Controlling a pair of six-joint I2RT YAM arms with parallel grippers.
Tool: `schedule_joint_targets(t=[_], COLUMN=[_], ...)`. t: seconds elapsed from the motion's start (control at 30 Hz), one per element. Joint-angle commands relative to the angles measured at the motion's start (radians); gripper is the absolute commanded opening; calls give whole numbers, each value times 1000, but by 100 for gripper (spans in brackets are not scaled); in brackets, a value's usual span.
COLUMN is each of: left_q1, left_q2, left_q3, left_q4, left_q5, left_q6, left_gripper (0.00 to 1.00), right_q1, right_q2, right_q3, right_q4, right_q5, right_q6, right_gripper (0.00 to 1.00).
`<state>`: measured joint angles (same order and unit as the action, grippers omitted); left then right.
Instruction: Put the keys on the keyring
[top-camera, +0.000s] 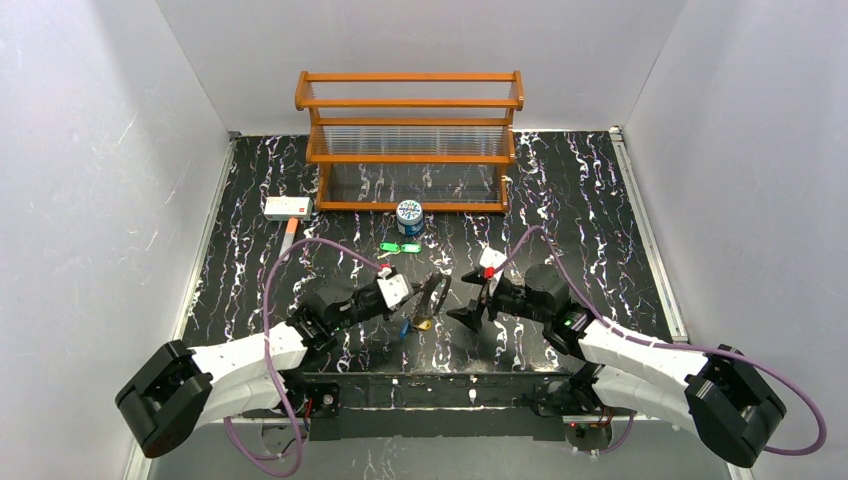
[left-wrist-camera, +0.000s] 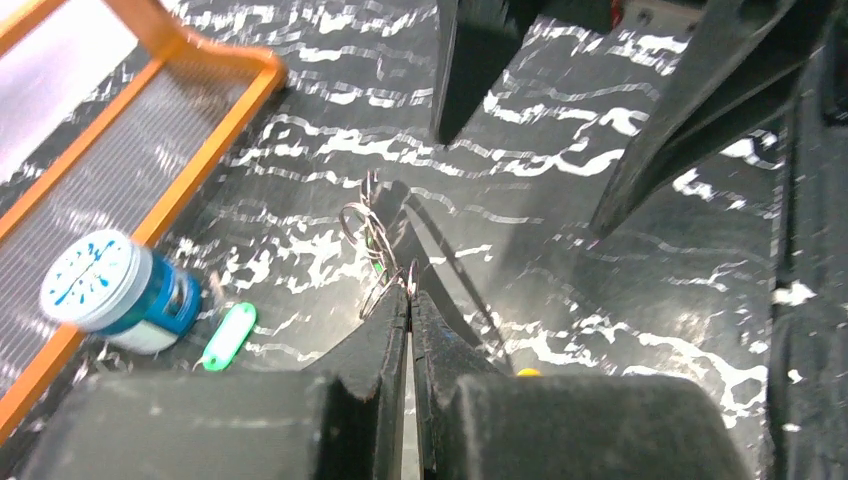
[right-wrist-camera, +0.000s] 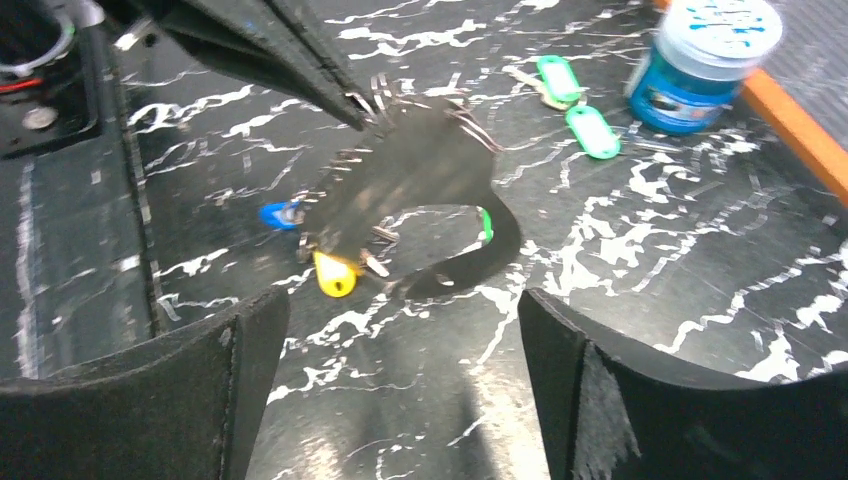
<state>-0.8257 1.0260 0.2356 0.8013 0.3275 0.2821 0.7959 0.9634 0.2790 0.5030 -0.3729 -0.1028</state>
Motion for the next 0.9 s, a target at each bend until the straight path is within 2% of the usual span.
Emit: schedule_joint_targets(t=[0.0, 0.13, 0.4, 0.67, 0.87], left_q1=[2, 2, -12, -13, -16], left_q2=[-34, -4, 52, 4, 27], left_q3=[97, 172, 339, 458, 497], left_q4=[-311, -435, -624, -914, -1022], left_q5=[-125, -151, -275, -488, -544], left_q6=[103, 117, 79, 90, 92], left_gripper=[0, 0, 0, 0, 0], right_q1=[-7, -8, -21, -33, -42], right_q2=[0, -11, -36, 2, 24], right_q3=[3, 11, 35, 87, 97], right_q4=[83, 65, -18, -98, -117], right_q5=[232, 404, 496, 500, 472], right_q6=[199, 296, 377, 389, 401], right_gripper=[97, 99, 99, 99, 99])
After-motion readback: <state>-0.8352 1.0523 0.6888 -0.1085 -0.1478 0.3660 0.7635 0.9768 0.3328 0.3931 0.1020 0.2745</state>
